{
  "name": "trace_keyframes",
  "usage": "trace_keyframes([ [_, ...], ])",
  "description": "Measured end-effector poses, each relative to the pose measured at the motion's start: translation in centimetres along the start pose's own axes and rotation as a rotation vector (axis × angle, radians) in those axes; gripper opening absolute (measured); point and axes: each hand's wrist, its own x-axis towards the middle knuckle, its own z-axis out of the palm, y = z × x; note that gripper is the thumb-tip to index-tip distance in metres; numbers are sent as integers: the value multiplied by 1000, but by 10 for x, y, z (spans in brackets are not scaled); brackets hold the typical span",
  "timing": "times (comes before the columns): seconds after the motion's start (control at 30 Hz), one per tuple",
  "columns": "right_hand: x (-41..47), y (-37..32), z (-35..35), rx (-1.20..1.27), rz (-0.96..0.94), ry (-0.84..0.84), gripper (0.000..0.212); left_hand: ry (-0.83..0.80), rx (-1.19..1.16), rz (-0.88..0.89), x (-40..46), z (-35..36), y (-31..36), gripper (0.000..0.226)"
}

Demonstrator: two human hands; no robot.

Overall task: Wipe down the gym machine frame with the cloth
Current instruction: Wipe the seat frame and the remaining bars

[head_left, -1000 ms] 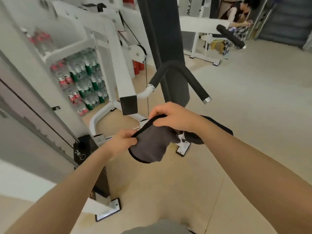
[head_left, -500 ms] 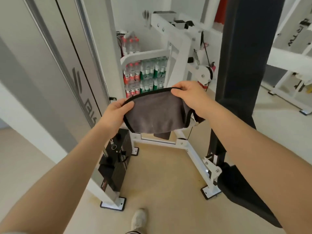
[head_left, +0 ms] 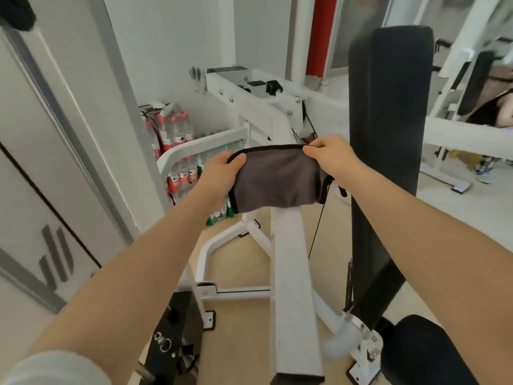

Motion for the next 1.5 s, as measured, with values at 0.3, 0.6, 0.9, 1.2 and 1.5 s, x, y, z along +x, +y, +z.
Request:
trace_keyframes([
  [0.3, 38, 29, 31, -348, -163, -45, 41, -17, 278, -62, 64, 37, -36, 47],
  [0.6, 25, 54, 29, -533, -538, -551, 42, -154, 201, -62, 3, 53, -43, 11],
  [0.9, 92, 56, 58, -667, -580, -431, 39, -240, 543, -65, -8, 73, -26, 70],
  [1.2, 86, 69, 49, -584, -814, -534, 35, -224, 678, -24, -15, 76, -15, 53],
  [1.5, 146, 70, 64, -488, -743, -519, 32, -369, 769, -114, -3, 70, -7, 72],
])
